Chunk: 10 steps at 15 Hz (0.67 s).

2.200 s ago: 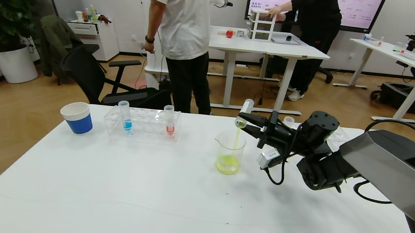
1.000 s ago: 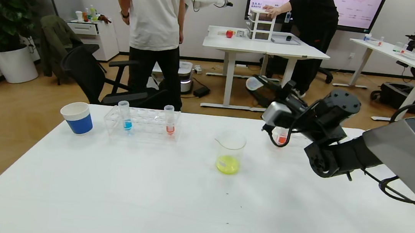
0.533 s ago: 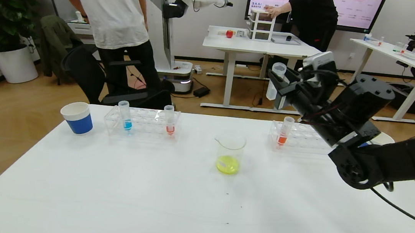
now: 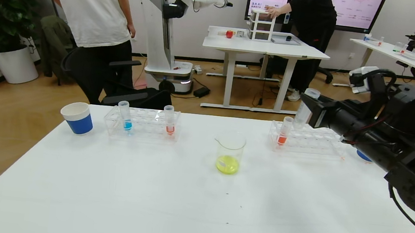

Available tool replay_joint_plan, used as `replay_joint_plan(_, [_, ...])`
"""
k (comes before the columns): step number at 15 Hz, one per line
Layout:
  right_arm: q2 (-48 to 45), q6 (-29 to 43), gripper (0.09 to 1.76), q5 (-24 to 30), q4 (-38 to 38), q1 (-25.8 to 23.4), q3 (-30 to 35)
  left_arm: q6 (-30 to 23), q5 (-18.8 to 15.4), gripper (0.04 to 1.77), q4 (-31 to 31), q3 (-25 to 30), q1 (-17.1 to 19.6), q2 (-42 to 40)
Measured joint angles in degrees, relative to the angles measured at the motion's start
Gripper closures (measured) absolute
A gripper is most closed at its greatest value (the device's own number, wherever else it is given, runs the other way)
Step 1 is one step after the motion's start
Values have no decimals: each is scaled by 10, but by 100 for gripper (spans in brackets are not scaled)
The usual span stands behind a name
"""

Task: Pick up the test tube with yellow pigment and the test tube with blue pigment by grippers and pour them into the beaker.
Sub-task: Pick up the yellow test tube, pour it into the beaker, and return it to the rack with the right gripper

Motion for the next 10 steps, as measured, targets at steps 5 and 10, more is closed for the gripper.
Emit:
replay_joint_plan(5, [1,-9,135,64,61,-158,-67,0,0,6,0,0,0,0])
replay_joint_plan(10, [57,-18,135,80,125,-287,-180,0,0,6,0,0,0,0])
